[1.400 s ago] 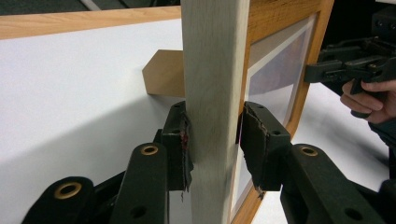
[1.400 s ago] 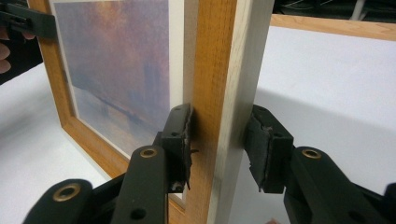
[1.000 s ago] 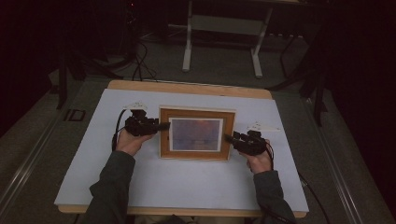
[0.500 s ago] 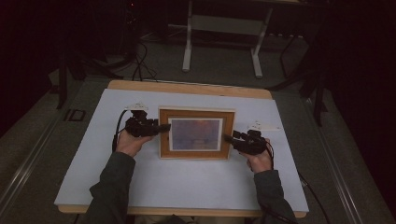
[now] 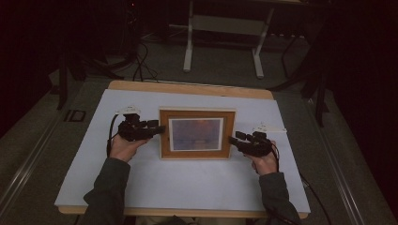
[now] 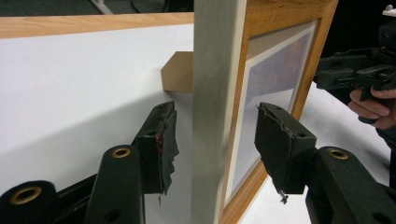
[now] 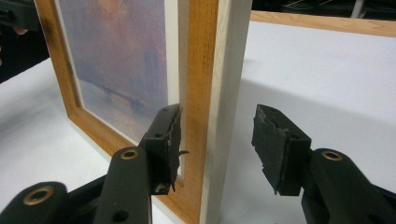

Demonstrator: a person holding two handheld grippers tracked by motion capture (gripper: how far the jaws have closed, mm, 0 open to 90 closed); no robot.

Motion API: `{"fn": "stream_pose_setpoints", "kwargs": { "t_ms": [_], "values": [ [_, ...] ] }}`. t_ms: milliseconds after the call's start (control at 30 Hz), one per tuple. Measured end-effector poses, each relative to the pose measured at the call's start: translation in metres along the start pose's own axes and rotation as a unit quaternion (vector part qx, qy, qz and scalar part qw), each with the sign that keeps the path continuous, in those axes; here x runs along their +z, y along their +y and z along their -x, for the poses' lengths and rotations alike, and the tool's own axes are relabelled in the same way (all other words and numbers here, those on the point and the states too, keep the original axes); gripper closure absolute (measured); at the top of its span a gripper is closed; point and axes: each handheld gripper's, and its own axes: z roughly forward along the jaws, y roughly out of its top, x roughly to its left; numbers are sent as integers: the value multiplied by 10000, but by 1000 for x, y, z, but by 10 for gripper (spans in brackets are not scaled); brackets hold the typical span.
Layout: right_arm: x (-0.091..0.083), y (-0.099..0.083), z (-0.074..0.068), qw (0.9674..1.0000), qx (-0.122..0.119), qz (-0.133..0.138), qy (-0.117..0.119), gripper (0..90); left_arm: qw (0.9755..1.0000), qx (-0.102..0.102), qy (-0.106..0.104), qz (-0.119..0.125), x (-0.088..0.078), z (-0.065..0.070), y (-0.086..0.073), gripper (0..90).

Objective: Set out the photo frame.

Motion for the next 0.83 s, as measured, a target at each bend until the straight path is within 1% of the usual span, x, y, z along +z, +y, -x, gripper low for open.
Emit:
{"fn": "stream_pose_setpoints", "kwargs": {
  "t_ms": [233,267,333,400,467,500,567,633,700,733,767,800,833],
  "values": [
    [-4,-5,-1,10000,-20,-39,-5,511,9999,37,148,-13,-17,2,-13,514],
    [-5,-6,0,10000,-25,-41,-10,511,9998,24,175,15,-19,2,-15,514],
    [-7,-7,0,10000,-41,-70,-33,513,9996,24,279,46,-23,3,-19,515],
    [-10,-9,0,9999,-57,-98,-56,516,9992,75,397,37,-27,6,-22,521],
    [-12,-11,1,9999,-57,-78,-76,520,9988,115,460,78,-29,9,-26,521],
    [-14,-12,0,9999,-36,-74,-76,521,9985,162,517,91,-31,10,-28,521],
    [-16,-14,0,9999,-54,-100,-122,523,9981,182,574,106,-33,13,-33,522],
    [-18,-16,1,9997,-65,-157,-178,524,9972,228,704,94,-34,14,-38,522],
    [-20,-19,2,9996,-6,-174,-219,525,9966,218,784,135,-36,15,-44,522],
    [-20,-19,2,9996,-6,-174,-219,525,9966,218,784,135,-36,15,-44,522],
    [-21,-20,3,9995,11,-203,-256,525,9955,206,906,177,-37,15,-51,522],
    [-22,-23,5,9992,18,-232,-319,525,9953,158,933,200,-37,14,-55,521],
    [-23,-25,6,9991,50,-246,-352,525,9946,139,1020,150,-38,13,-59,522]
  ]
}}
